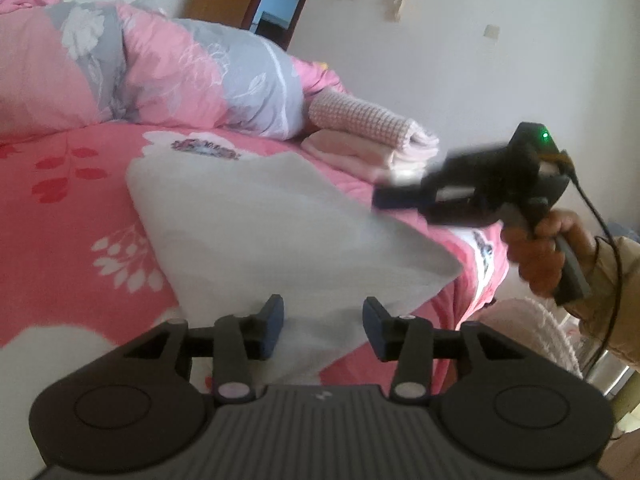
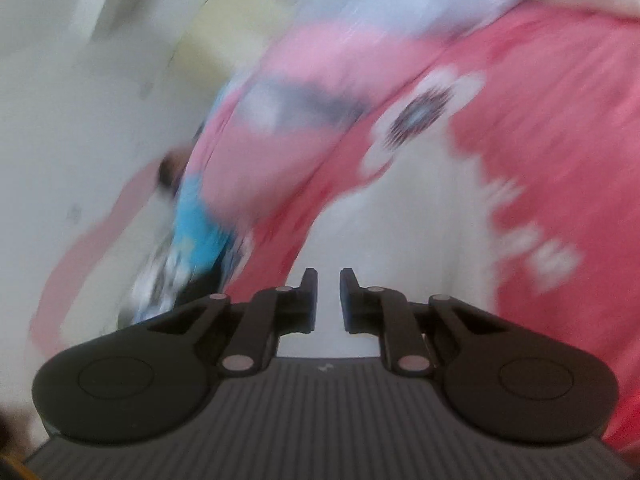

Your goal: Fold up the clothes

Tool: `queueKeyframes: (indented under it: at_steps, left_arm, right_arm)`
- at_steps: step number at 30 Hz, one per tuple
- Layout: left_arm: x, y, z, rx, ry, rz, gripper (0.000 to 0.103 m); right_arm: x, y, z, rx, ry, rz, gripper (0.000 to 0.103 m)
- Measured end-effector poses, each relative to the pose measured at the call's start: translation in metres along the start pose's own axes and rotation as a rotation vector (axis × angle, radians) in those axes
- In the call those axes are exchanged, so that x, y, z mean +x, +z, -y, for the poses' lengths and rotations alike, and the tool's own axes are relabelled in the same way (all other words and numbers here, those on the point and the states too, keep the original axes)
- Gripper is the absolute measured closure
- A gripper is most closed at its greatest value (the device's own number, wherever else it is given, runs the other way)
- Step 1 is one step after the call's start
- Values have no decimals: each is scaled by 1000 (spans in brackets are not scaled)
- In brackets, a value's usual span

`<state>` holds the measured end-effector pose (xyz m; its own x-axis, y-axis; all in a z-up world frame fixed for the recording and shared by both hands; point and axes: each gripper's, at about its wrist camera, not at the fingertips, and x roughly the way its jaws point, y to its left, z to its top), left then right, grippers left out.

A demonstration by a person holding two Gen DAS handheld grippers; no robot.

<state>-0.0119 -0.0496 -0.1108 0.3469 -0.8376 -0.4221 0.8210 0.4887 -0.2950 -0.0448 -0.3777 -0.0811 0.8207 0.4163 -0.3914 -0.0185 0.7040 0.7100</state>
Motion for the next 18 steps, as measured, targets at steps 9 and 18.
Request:
queueKeyframes:
  at_steps: [9, 18]
  left_arm:
    - [-20, -7, -6, -72, 4, 0, 58]
    - [-28, -11, -6, -79, 20, -27, 58]
  right_arm:
    - [-37, -19, -24, -108, -316, 77, 97]
    - [9, -69, -26, -162, -246, -153, 101]
